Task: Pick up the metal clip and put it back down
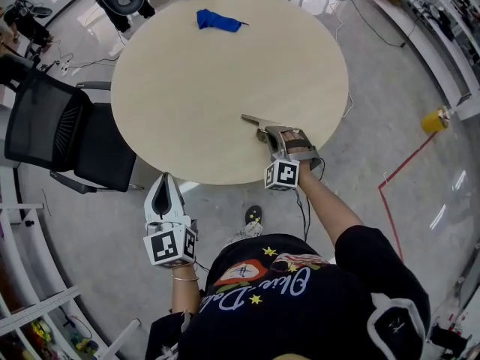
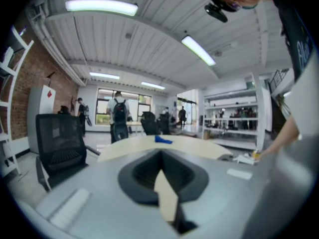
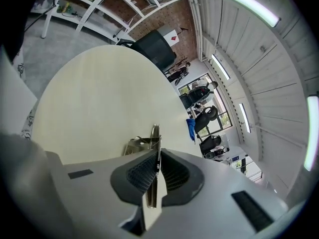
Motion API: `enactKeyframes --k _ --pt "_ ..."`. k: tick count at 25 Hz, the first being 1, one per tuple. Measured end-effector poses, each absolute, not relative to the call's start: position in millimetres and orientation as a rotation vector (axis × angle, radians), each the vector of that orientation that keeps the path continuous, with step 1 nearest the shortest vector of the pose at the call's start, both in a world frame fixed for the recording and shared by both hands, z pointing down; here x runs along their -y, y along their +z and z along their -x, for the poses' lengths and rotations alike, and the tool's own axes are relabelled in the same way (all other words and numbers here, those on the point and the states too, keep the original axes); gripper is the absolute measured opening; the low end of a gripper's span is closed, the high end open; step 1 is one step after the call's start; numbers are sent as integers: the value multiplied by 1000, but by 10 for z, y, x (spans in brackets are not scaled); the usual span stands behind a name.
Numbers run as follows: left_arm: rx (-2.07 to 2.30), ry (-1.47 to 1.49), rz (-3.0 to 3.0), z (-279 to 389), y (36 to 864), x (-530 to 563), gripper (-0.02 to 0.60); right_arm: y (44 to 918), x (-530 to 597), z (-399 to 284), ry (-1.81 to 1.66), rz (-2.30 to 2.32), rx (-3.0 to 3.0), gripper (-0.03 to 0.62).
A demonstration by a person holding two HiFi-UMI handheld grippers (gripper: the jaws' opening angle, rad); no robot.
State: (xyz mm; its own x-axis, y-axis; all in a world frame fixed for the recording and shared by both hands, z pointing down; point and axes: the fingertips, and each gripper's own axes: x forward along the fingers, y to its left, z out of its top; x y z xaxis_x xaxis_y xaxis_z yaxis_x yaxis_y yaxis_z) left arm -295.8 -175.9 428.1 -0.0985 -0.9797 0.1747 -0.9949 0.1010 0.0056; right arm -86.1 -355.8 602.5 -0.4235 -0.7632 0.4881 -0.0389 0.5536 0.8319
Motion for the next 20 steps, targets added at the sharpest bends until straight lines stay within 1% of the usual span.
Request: enactKeyframes --k 8,9,10,11,12,15,17,20 --pt "2226 184 -2004 2972 4335 1722 -2 6132 3469 877 -911 -615 1943 22" --pt "2225 183 -2007 2969 4335 1721 -2 6130 3444 887 -896 -601 1965 32" --pt "2224 181 -2011 2961 4331 1720 -2 6127 3409 899 -882 -585 1987 64" --pt "2222 180 -2017 2947 4321 1718 -2 6121 3367 908 -869 -572 2009 112" --pt "2221 179 -2023 2931 4309 1718 -2 6107 3327 912 -857 -564 2028 135" --pt "2217 171 -2042 2874 4280 1733 -2 5896 3242 896 -804 -631 2119 143" --pt "2212 168 -2052 2832 4288 1723 -2 5559 3147 848 -685 -773 2277 141" --pt "2208 169 -2071 2752 4278 1710 -2 4948 2965 698 -345 -992 2643 141"
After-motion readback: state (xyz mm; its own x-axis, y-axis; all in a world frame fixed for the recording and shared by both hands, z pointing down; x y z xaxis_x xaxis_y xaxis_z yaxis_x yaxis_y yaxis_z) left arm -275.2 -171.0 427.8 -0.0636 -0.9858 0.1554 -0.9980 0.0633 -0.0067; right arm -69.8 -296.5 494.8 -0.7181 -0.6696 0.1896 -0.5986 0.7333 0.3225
